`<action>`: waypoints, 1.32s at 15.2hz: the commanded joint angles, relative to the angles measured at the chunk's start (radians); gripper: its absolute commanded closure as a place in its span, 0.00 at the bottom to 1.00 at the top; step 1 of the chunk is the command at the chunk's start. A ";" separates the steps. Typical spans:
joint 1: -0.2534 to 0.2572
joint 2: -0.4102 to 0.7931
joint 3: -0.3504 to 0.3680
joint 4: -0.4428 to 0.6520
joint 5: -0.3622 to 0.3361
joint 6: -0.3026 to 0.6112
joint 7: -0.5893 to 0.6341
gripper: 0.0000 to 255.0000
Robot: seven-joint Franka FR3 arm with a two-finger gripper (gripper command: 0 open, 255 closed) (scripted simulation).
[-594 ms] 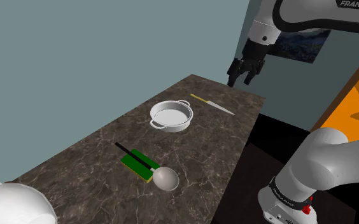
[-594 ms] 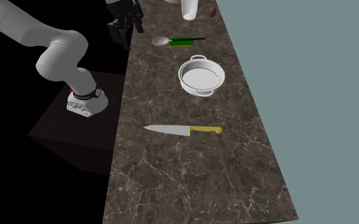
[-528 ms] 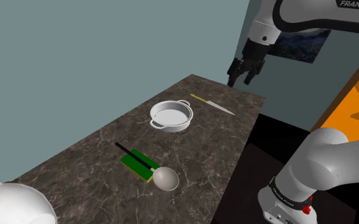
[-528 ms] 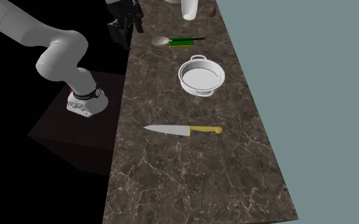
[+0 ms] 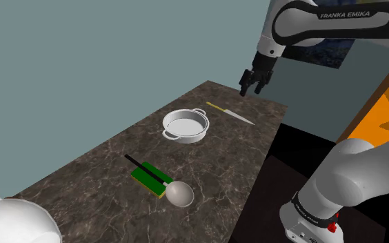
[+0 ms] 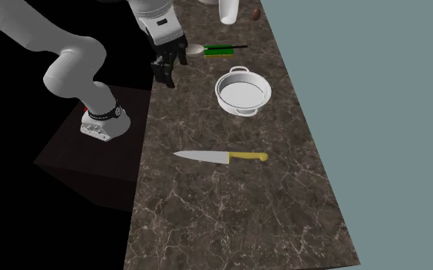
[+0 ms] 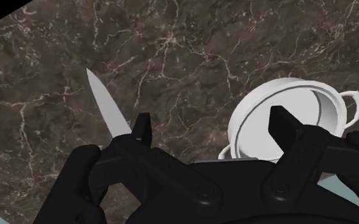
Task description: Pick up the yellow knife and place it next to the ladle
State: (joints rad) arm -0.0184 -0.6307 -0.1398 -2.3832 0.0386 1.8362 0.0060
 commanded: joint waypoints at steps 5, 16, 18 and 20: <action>0.012 0.222 -0.103 0.065 0.018 0.126 -0.160 0.00; 0.018 0.683 -0.221 0.327 0.191 0.225 -0.474 0.00; 0.004 0.771 -0.224 0.394 0.232 0.223 -0.528 0.00; -0.013 0.860 -0.222 0.467 0.270 0.216 -0.576 0.00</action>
State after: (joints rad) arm -0.0209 0.1791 -0.3608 -1.9569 0.2865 2.0557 -0.5391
